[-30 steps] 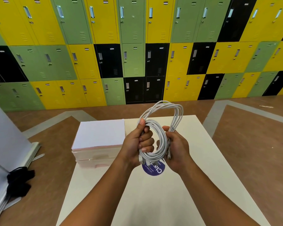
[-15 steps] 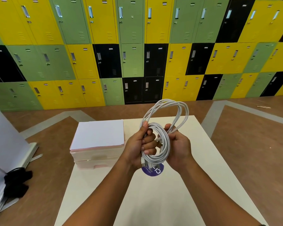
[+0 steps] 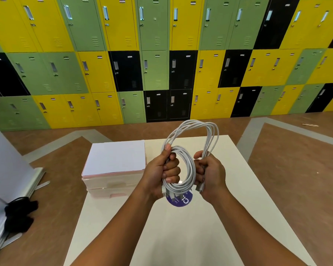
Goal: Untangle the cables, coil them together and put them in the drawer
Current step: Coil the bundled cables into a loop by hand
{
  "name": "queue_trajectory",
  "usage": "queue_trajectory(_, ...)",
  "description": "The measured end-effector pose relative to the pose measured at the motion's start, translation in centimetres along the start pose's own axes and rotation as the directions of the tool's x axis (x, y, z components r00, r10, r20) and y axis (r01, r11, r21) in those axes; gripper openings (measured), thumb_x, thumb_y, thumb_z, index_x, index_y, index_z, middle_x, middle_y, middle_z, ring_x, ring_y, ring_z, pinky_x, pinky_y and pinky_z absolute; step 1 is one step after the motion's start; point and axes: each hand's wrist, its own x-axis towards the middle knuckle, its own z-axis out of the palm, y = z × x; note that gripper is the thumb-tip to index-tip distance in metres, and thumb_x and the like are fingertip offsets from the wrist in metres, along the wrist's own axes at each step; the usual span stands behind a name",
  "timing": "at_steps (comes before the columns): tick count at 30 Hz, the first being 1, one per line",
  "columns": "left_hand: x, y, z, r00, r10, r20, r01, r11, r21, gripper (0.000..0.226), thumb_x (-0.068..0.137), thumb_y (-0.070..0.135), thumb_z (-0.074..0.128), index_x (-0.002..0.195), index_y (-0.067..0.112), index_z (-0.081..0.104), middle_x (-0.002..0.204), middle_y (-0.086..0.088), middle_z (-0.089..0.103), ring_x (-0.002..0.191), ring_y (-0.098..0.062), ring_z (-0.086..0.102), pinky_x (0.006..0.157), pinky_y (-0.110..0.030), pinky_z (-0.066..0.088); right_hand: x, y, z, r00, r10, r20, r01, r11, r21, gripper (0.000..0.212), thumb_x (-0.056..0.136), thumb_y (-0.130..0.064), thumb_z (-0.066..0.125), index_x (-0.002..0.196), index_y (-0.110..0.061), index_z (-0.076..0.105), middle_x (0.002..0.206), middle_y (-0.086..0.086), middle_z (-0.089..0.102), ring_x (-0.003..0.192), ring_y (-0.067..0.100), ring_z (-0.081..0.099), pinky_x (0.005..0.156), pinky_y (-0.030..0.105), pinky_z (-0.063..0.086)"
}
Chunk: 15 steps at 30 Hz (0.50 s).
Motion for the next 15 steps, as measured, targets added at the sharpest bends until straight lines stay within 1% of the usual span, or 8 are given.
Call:
queue_trajectory(3,0.1,0.5,-0.1,0.999,0.033,0.008,-0.032,0.999,-0.038,0.038,0.097,0.042,0.050,0.071,0.014,0.053,0.046,0.008,0.026,0.035,-0.002,0.021,0.032,-0.015,0.026,0.3,0.3,-0.3,0.999,0.038,-0.025,-0.037,0.999,0.025,0.020,0.094,-0.009,0.037,0.091,-0.009,0.057,0.055,0.003,0.038,0.043,0.014,0.028,0.045,0.024,0.024)
queue_trajectory(5,0.1,0.8,-0.3,0.999,0.051,0.018,-0.049,0.995,-0.083,0.038,0.097,0.043,0.049,0.072,0.015,0.053,0.045,0.008,0.026,0.039,-0.003,0.015,0.033,-0.015,0.023,0.5,0.5,-0.5,0.996,0.076,-0.039,-0.071,0.990,0.122,0.018,0.092,-0.007,0.038,0.090,-0.009,0.056,0.056,0.003,0.038,0.043,0.013,0.030,0.044,0.023,0.026)
queue_trajectory(8,0.1,1.3,-0.4,0.996,0.082,0.018,-0.080,0.990,-0.116,0.039,0.097,0.044,0.048,0.071,0.015,0.053,0.046,0.009,0.023,0.040,-0.004,0.012,0.033,-0.015,0.021,1.1,1.0,-1.1,0.983,0.180,-0.018,-0.166,0.936,0.312,0.018,0.091,-0.007,0.042,0.086,-0.011,0.058,0.063,0.003,0.046,0.049,0.015,0.040,0.043,0.022,0.036)
queue_trajectory(10,0.0,1.7,-0.4,0.993,0.117,0.017,-0.114,0.986,-0.124,0.038,0.097,0.044,0.048,0.072,0.015,0.052,0.045,0.009,0.024,0.037,-0.004,0.013,0.031,-0.014,0.024,1.4,1.4,-1.9,0.976,0.214,0.029,-0.210,0.909,0.359,0.018,0.095,-0.009,0.046,0.093,-0.009,0.064,0.072,0.005,0.055,0.057,0.017,0.050,0.047,0.024,0.045)
queue_trajectory(12,0.0,2.5,-0.4,0.985,0.171,0.005,-0.169,0.976,-0.136,0.038,0.096,0.045,0.048,0.072,0.016,0.051,0.043,0.008,0.027,0.033,-0.003,0.020,0.031,-0.014,0.025,1.5,1.9,-2.6,0.976,0.209,0.069,-0.220,0.934,0.281,0.021,0.099,-0.011,0.048,0.105,-0.006,0.068,0.076,0.006,0.059,0.064,0.018,0.055,0.053,0.026,0.049)
queue_trajectory(13,0.0,3.1,-0.4,0.980,0.201,-0.002,-0.200,0.970,-0.136,0.038,0.096,0.045,0.047,0.072,0.016,0.051,0.043,0.008,0.028,0.032,-0.003,0.022,0.031,-0.013,0.024,1.5,2.1,-3.0,0.977,0.196,0.081,-0.209,0.958,0.198,0.023,0.101,-0.011,0.048,0.110,-0.007,0.069,0.077,0.007,0.059,0.066,0.019,0.056,0.057,0.028,0.050)
queue_trajectory(15,0.0,4.2,-0.3,0.968,0.249,-0.015,-0.249,0.961,-0.121,0.038,0.095,0.045,0.047,0.070,0.015,0.051,0.042,0.008,0.028,0.033,-0.004,0.018,0.031,-0.013,0.024,1.3,2.8,-3.6,0.980,0.176,0.090,-0.176,0.984,-0.009,0.025,0.103,-0.016,0.049,0.114,-0.013,0.071,0.077,0.008,0.059,0.068,0.021,0.057,0.061,0.032,0.049)
